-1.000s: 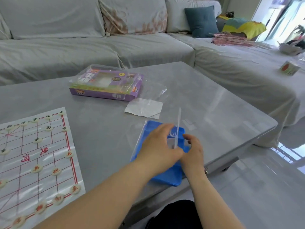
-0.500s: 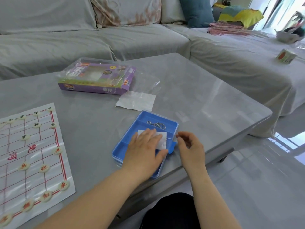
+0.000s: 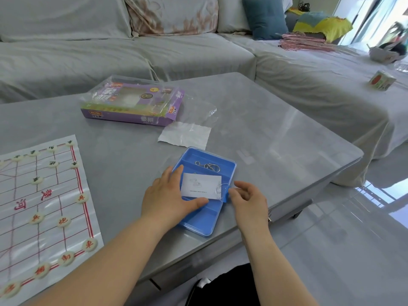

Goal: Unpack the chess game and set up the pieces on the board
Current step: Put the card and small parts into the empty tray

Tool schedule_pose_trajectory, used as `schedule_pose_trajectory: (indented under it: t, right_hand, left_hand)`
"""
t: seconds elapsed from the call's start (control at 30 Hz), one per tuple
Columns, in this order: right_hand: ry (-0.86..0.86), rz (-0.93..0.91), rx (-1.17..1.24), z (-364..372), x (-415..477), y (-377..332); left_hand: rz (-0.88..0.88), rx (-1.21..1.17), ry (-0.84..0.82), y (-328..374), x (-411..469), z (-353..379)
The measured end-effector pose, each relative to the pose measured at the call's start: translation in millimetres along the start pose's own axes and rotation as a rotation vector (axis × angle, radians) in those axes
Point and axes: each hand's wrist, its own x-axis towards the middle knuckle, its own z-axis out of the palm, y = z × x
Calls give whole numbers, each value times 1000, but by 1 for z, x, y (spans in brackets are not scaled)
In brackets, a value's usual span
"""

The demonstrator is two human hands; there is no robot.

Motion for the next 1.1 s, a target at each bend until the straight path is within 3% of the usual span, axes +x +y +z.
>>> schedule_pose_trajectory:
  t: [0.23, 0.37, 0.57, 0.67, 0.83, 1.1]
  right_hand:
    - [19, -95, -68, 23, 13, -3]
    - [58, -102, 53, 28, 14, -3]
    - [0, -22, 275, 27, 19, -8]
    - [-150, 140, 469, 27, 19, -9]
    - [-561, 352, 642, 29, 23, -13]
    - [-712, 363, 687, 66, 30, -21]
  left_hand:
    - [-76, -402, 119, -10, -4, -7]
    - [-209, -760, 114, -11, 2, -10]
    - [-307, -1161, -28, -12, 5, -20]
    - [-279, -1210, -64, -14, 7, -24]
    - [-236, -1224, -34, -25, 4, -29]
    - [-267, -1205, 82, -50, 5, -43]
